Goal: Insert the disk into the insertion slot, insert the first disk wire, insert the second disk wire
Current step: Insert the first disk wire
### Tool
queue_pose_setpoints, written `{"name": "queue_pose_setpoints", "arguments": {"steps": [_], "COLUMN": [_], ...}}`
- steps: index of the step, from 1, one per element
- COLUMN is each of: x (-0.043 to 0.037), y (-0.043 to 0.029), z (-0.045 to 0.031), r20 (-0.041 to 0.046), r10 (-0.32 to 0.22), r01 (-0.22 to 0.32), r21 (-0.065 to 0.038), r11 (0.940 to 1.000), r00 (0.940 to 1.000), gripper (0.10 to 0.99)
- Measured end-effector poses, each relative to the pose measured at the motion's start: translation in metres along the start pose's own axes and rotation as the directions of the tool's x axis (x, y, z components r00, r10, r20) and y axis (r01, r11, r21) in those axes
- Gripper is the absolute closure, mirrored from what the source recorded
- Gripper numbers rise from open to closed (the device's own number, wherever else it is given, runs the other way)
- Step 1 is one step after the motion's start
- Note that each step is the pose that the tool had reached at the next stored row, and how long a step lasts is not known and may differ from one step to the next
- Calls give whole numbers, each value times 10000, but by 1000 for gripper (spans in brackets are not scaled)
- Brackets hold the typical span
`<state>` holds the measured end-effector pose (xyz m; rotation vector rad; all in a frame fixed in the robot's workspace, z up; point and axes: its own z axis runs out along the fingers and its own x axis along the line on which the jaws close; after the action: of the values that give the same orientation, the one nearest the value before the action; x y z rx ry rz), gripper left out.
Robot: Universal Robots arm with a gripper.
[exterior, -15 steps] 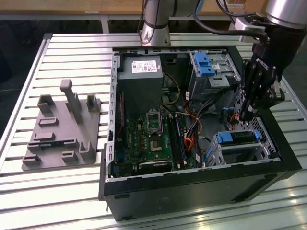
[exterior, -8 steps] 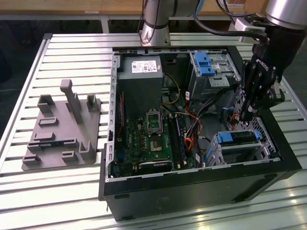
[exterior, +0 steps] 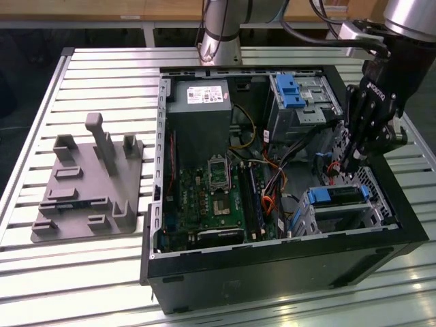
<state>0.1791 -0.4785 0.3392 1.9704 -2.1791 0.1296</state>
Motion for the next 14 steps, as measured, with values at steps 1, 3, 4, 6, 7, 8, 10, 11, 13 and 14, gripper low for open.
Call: {"name": "queue_pose_setpoints", "arguments": {"steps": [1, 3, 4, 6, 7, 8, 10, 11, 13, 14], "x": [-1, 5, 9, 26, 35, 43, 60, 70, 104, 124], "y": [-6, -7, -7, -8, -7, -7, -6, -7, -10, -12], "z": [-1, 0, -1, -15, -27, -39, -63, -67, -62, -58], "r20": [-5, 0, 13, 74, 121, 150, 192, 221, 304, 361], "r10": [-9, -15, -18, -23, -27, -31, -34, -37, -43, -48], "r01": [9, 15, 18, 24, 28, 31, 35, 38, 45, 50], "r21": [-29, -32, -33, -39, -43, -46, -49, -51, -58, -57], "r11": [10000, 10000, 10000, 10000, 10000, 10000, 10000, 10000, 10000, 10000], "r00": [10000, 10000, 10000, 10000, 9999, 9999, 9998, 9997, 9995, 9993], "gripper": [922, 922, 922, 922, 922, 922, 922, 922, 922, 922]}}
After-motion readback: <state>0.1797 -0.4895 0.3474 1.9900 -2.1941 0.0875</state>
